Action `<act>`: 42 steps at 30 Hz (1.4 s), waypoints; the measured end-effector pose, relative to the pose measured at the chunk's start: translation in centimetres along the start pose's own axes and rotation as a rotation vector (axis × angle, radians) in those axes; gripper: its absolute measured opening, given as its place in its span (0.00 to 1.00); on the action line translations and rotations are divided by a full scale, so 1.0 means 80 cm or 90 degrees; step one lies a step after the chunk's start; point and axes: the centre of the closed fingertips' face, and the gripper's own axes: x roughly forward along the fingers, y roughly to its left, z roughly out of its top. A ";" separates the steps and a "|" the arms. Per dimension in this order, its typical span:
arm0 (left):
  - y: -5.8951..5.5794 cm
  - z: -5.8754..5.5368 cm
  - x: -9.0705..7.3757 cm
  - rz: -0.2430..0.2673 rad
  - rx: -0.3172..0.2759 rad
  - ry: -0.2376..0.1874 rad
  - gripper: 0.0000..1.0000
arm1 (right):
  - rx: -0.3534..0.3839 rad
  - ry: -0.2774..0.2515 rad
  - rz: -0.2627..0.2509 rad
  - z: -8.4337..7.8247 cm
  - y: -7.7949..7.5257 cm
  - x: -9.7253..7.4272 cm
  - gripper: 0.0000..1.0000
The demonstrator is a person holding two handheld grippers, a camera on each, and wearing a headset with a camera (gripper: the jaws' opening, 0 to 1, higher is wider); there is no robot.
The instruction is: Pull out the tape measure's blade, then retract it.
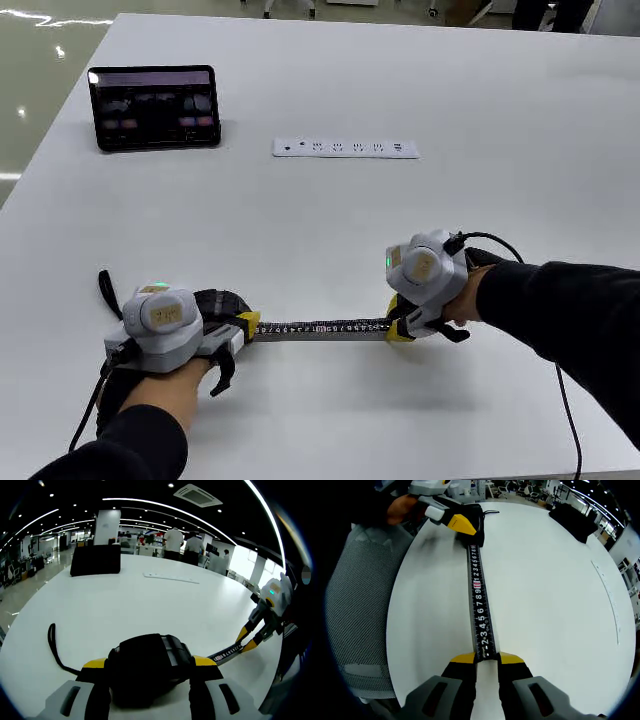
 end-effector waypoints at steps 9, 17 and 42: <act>0.000 0.000 0.000 0.000 -0.001 0.000 0.60 | 0.000 -0.006 0.000 0.006 0.001 0.002 0.11; 0.000 0.000 0.000 -0.001 -0.001 0.000 0.60 | -0.003 -0.011 0.000 0.011 0.002 0.005 0.11; -0.001 -0.001 -0.001 -0.004 -0.004 0.002 0.59 | -0.003 -0.024 -0.001 0.030 0.006 0.013 0.11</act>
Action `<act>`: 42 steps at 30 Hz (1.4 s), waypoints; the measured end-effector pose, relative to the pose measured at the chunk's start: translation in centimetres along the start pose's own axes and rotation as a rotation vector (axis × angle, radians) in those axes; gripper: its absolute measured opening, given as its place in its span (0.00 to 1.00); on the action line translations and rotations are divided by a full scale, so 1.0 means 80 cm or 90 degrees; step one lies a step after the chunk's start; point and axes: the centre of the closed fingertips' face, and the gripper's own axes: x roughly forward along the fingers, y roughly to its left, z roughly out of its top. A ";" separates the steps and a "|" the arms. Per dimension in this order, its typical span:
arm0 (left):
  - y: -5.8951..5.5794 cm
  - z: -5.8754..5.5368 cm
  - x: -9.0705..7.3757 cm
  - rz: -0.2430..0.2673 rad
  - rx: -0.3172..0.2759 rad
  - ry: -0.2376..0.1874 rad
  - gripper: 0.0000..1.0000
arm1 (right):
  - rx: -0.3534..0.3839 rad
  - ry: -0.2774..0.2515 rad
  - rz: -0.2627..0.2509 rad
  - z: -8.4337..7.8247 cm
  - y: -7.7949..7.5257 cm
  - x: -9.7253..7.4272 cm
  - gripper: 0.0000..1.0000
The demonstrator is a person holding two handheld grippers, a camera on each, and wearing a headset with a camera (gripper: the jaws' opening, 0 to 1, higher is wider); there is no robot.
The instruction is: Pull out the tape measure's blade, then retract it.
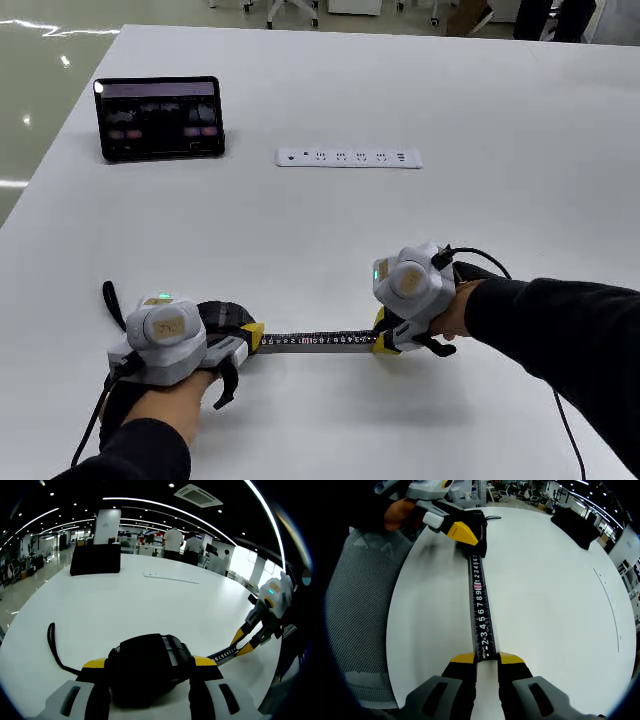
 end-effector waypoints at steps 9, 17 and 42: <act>0.000 0.000 0.000 -0.001 -0.001 0.000 0.59 | 0.006 -0.010 -0.002 0.009 0.001 0.003 0.11; 0.000 0.000 0.000 -0.002 -0.004 -0.002 0.59 | -0.002 -0.028 0.002 0.016 0.001 0.006 0.10; 0.001 0.001 -0.002 -0.015 -0.020 0.000 0.59 | 0.011 -0.053 0.000 0.035 0.002 0.012 0.10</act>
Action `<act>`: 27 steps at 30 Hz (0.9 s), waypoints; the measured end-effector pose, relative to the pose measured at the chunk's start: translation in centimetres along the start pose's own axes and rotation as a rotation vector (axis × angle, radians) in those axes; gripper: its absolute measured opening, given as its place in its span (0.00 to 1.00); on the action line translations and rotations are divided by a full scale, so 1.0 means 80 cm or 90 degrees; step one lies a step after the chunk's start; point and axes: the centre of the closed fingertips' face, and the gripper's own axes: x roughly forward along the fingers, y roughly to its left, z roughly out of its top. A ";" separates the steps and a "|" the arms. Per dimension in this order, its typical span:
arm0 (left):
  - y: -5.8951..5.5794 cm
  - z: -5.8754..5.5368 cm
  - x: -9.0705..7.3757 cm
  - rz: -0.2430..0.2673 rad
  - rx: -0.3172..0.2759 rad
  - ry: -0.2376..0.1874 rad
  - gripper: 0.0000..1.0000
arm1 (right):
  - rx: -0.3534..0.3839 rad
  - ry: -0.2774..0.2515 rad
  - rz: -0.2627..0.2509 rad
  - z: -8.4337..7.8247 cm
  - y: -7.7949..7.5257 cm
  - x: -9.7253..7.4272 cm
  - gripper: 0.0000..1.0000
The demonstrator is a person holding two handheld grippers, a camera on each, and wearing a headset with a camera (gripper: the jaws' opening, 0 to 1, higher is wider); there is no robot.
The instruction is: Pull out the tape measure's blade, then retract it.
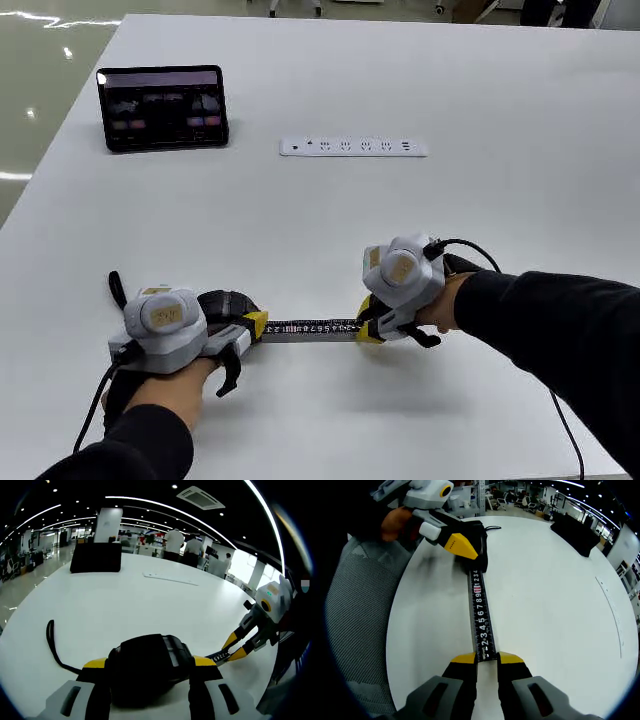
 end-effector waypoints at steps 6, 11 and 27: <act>0.000 0.000 0.000 -0.008 -0.001 0.000 0.58 | -0.002 -0.003 0.004 0.001 0.001 0.001 0.11; 0.000 -0.001 0.000 -0.010 -0.002 0.001 0.58 | 0.002 -0.005 0.004 0.002 0.001 0.002 0.11; 0.000 -0.002 -0.001 -0.010 -0.001 0.004 0.58 | 0.016 -0.005 0.006 0.019 0.006 0.012 0.11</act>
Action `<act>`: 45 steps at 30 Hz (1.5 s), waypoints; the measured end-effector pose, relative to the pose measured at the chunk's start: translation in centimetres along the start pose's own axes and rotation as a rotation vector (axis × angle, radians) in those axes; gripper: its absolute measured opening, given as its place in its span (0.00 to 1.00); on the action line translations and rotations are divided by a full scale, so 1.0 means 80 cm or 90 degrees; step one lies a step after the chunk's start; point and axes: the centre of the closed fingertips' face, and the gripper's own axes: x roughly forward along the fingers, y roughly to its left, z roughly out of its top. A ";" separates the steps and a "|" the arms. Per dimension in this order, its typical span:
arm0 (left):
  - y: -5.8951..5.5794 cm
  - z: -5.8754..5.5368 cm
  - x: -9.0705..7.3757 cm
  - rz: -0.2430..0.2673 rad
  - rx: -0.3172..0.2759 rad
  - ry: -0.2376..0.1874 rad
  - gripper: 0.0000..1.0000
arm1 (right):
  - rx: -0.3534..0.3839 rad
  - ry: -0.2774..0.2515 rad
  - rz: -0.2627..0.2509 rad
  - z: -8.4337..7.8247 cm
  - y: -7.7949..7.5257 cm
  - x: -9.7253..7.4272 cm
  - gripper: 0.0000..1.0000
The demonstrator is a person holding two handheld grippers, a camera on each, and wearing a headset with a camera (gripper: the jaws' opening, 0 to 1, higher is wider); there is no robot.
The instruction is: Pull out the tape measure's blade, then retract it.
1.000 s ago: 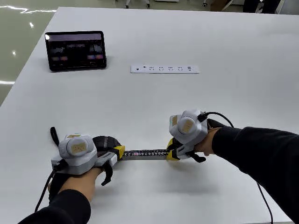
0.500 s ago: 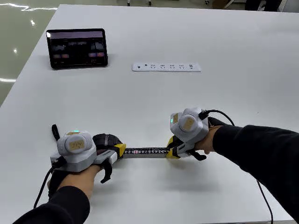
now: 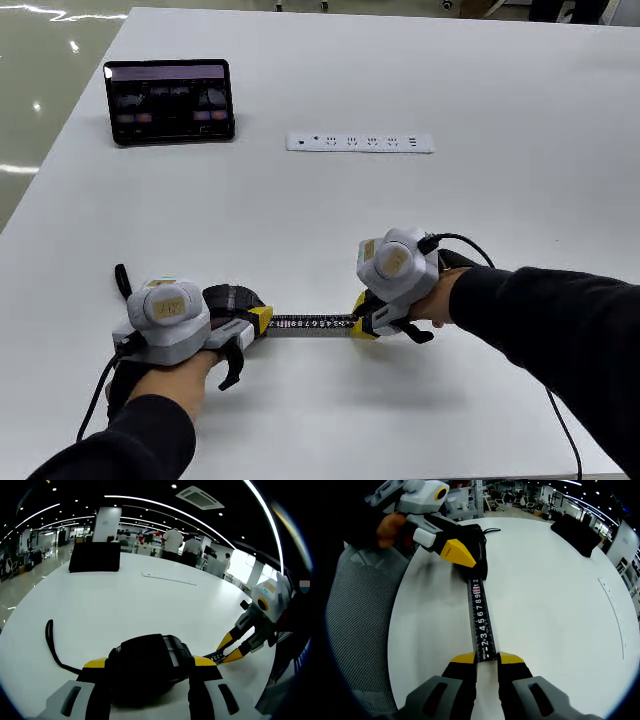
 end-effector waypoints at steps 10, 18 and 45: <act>0.000 0.000 0.000 0.000 0.000 0.000 0.58 | 0.005 -0.007 0.001 0.007 -0.001 0.004 0.11; 0.000 0.001 0.000 0.000 -0.001 0.000 0.58 | -0.010 -0.012 -0.003 0.016 -0.001 0.007 0.11; 0.000 0.001 0.001 -0.002 -0.003 0.001 0.58 | -0.022 -0.032 0.000 0.032 0.000 0.014 0.11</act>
